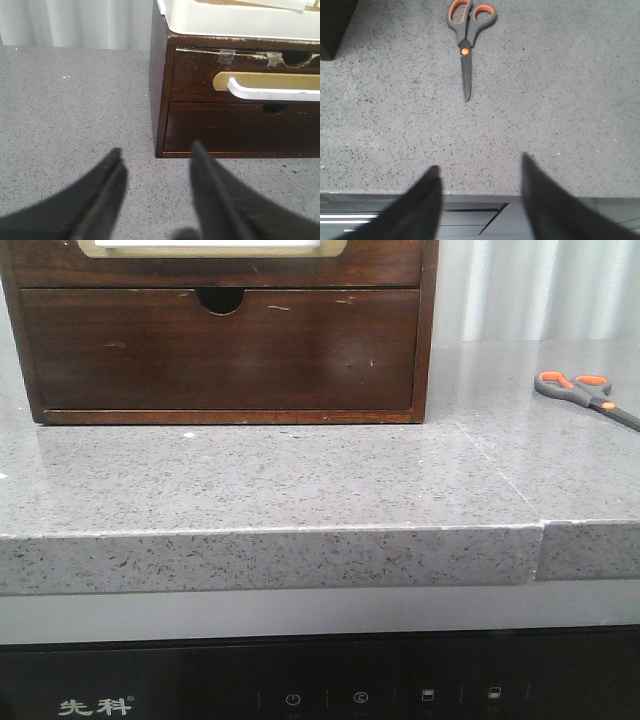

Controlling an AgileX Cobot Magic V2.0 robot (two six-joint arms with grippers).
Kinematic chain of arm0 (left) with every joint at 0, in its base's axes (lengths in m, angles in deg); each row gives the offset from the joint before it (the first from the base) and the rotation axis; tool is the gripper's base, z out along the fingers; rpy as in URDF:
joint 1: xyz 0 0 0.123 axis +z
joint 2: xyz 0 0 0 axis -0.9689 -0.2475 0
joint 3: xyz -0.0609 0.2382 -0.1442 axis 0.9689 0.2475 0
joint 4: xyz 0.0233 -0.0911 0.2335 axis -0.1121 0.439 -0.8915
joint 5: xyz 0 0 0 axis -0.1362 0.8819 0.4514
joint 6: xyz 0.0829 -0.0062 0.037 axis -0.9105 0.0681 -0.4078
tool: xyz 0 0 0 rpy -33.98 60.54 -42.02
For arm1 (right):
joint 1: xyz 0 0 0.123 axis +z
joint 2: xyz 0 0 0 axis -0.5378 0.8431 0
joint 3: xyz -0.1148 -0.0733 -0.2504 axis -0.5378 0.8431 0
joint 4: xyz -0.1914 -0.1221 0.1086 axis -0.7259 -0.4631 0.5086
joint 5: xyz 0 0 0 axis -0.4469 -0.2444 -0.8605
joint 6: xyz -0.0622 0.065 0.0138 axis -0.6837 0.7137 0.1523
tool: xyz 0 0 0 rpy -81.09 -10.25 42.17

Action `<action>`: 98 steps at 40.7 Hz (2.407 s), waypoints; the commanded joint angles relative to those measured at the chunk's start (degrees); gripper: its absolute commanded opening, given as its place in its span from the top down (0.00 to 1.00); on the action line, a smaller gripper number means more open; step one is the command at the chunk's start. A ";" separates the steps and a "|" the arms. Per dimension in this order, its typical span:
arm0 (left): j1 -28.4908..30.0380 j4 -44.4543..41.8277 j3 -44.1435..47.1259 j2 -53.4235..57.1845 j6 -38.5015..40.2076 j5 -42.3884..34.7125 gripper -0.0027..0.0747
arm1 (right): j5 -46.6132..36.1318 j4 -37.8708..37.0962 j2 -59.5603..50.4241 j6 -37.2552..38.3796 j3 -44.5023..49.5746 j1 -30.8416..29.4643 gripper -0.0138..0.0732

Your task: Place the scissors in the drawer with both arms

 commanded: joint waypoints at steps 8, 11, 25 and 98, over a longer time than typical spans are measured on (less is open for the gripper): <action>-0.11 9.93 -1.79 -2.91 0.05 -4.37 0.26 | -4.07 -0.97 0.29 -0.62 -1.83 0.01 0.17; -0.11 15.68 -1.79 -4.91 0.05 -4.37 0.26 | -4.07 -0.97 0.29 -0.62 -1.83 0.01 0.17; -0.11 45.81 -1.79 -19.22 -5.77 -3.97 0.26 | -4.07 -0.97 0.29 -0.62 -1.83 0.01 0.17; -0.11 98.04 -17.26 -56.55 -48.49 19.70 0.80 | -3.64 -0.97 0.29 -0.62 -1.83 0.01 0.17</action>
